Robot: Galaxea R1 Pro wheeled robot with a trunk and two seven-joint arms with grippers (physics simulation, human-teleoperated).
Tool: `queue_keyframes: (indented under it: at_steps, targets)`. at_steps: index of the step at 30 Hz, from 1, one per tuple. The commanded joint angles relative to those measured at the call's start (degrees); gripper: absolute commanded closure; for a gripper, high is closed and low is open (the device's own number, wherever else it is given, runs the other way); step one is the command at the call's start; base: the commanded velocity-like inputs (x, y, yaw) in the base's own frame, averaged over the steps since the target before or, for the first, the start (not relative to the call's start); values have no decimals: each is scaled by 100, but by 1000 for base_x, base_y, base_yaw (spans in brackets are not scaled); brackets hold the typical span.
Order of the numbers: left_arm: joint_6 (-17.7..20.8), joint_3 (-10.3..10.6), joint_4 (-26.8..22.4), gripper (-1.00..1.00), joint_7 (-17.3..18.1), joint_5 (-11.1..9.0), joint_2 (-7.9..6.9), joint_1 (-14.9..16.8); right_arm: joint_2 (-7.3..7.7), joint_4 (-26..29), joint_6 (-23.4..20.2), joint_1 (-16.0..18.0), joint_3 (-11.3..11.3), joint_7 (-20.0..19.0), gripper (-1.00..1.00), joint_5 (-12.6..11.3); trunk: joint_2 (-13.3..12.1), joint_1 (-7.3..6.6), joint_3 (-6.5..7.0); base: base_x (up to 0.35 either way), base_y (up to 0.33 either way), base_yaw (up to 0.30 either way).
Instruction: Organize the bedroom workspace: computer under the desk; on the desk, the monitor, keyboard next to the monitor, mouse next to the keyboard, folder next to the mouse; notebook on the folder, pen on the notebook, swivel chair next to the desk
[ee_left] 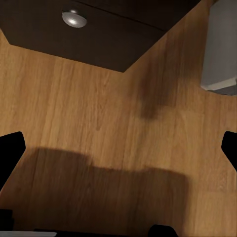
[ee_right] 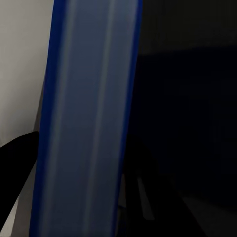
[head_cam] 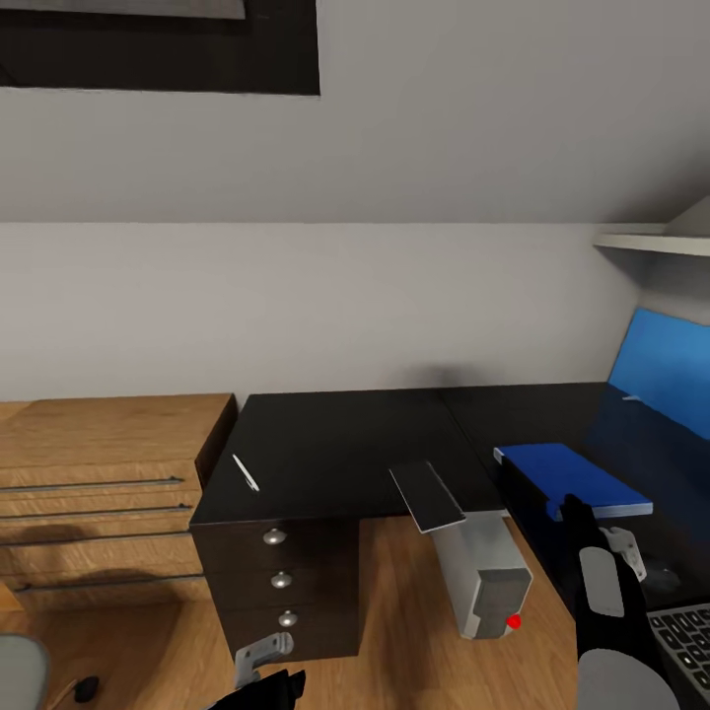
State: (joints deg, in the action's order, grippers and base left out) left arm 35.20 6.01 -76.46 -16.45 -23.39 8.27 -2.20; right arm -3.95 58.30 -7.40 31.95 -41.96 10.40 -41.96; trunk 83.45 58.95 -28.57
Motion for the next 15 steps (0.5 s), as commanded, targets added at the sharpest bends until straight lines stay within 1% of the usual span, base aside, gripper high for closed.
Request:
queue_keyframes:
  at_steps: [1,6,15]
  targets:
    - [13,5,-10,-100,-52,-61,0,0,-4,15,-35,5,-14,21,100,-40,3,0,-5,0,0,0]
    - [19,5,-9,-100,-51,-61,-5,0,-6,15,-33,5,-9,15,100,-40,3,0,-5,0,0,0]
    - [20,-2,7,-100,-51,-61,-9,0,-3,9,-56,5,18,128,100,-24,3,0,-5,0,0,0]
